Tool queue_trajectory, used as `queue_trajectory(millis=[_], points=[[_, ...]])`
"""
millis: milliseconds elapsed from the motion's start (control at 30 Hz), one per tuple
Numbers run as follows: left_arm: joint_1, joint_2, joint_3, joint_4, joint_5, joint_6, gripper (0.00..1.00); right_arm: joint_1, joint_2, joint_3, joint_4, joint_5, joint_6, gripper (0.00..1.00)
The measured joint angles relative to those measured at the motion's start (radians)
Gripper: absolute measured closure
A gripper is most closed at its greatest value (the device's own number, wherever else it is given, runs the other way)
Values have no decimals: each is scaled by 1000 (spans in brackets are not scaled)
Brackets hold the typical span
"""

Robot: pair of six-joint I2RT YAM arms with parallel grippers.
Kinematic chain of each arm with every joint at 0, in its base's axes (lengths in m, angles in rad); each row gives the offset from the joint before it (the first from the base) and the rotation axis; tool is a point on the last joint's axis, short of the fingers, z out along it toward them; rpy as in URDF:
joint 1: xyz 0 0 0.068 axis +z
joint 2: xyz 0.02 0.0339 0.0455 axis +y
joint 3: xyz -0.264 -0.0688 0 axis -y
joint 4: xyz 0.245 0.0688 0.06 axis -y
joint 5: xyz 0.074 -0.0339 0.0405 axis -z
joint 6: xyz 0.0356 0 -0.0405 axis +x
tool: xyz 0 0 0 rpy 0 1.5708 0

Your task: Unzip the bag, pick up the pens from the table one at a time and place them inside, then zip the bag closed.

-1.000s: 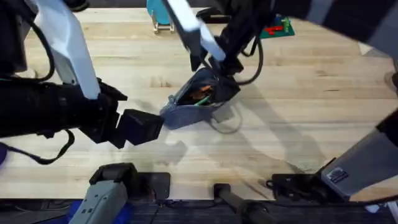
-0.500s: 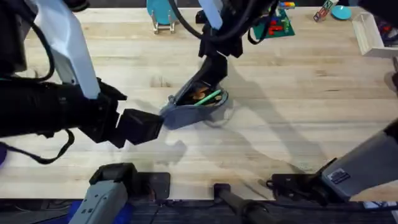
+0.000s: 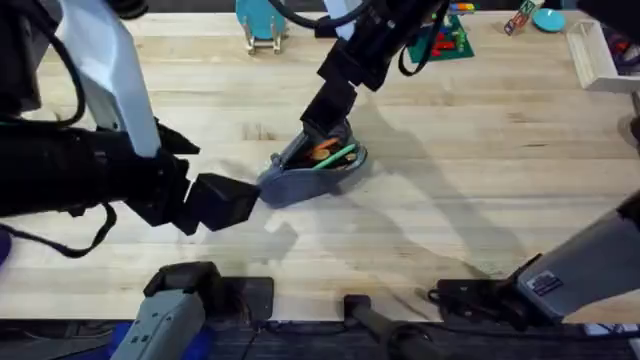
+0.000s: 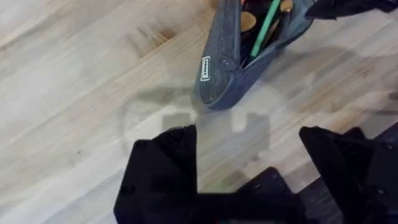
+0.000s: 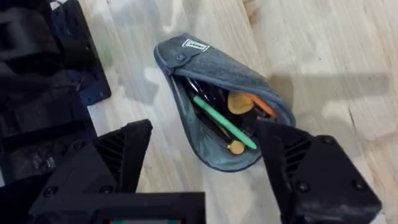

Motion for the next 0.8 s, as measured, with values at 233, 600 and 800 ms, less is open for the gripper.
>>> queue_trajectory(millis=[233,600,800], points=[[0,0,0,-3,74,188,5,0,0,0,2,54,8,4],[0,0,-19,-3,163,362,5,0,0,0,2,82,8,4],[1,0,-100,42,213,407,6,0,0,0,2,83,8,4]])
